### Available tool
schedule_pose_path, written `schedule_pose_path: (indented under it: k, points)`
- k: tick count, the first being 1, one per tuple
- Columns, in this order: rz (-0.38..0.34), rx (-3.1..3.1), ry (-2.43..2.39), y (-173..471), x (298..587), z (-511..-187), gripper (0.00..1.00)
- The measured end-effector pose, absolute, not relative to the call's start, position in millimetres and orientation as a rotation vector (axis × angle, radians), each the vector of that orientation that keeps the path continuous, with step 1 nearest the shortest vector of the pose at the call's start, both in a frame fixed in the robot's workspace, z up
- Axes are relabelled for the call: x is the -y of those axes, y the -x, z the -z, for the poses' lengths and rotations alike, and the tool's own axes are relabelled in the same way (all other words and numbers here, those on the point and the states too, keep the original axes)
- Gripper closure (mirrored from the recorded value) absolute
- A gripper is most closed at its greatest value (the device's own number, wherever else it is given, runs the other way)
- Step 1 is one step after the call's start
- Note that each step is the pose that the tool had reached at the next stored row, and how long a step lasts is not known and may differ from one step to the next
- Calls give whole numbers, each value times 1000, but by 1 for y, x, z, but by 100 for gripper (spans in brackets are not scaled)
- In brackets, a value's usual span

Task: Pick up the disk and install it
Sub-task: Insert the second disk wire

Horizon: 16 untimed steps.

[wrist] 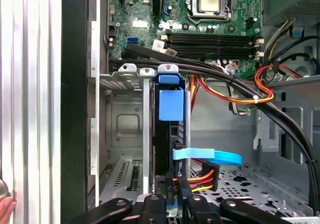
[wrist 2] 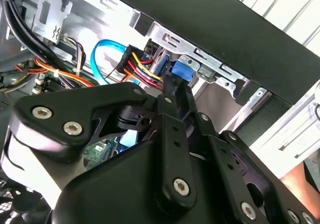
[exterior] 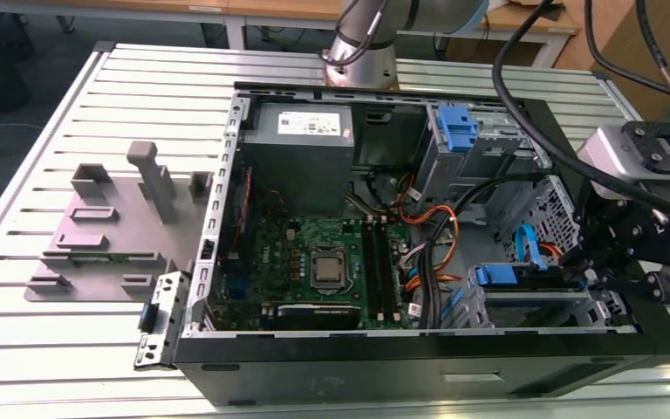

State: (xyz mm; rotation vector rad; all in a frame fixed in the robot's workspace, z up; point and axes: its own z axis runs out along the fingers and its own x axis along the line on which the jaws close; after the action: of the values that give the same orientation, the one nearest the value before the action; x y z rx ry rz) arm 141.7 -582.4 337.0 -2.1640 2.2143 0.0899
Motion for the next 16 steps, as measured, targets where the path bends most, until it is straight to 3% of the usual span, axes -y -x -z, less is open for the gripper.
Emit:
schedule_pose_path:
  k: [16]
  points:
    - [-84, -2217, 2167, -139, 581, -335, 78]
